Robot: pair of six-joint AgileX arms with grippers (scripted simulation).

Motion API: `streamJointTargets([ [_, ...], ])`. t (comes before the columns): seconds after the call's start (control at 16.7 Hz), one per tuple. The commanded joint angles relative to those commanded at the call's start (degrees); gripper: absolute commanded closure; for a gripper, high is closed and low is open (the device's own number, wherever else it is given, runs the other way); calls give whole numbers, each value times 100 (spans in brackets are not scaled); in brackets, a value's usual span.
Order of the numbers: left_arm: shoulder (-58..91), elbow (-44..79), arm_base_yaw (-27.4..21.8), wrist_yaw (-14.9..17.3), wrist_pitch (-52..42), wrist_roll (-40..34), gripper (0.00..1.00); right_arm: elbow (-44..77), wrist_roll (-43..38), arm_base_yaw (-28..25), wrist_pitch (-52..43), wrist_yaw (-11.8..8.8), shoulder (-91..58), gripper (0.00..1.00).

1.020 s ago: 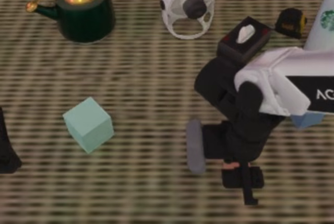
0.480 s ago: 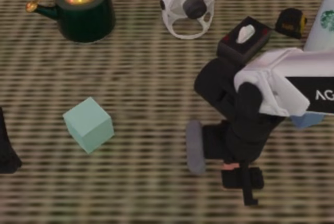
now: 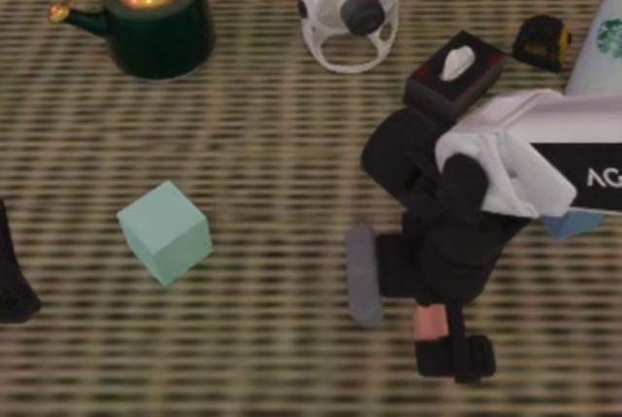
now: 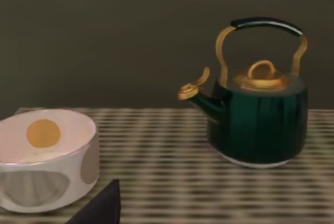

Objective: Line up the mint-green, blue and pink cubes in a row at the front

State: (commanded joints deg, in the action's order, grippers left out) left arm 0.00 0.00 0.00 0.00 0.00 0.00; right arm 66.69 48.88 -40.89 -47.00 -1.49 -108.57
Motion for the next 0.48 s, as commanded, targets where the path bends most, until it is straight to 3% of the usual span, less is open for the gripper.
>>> streamJointTargets([
  [0.48,0,0,0,0,0,0,0,88,16,-2,-98,0,34,0],
])
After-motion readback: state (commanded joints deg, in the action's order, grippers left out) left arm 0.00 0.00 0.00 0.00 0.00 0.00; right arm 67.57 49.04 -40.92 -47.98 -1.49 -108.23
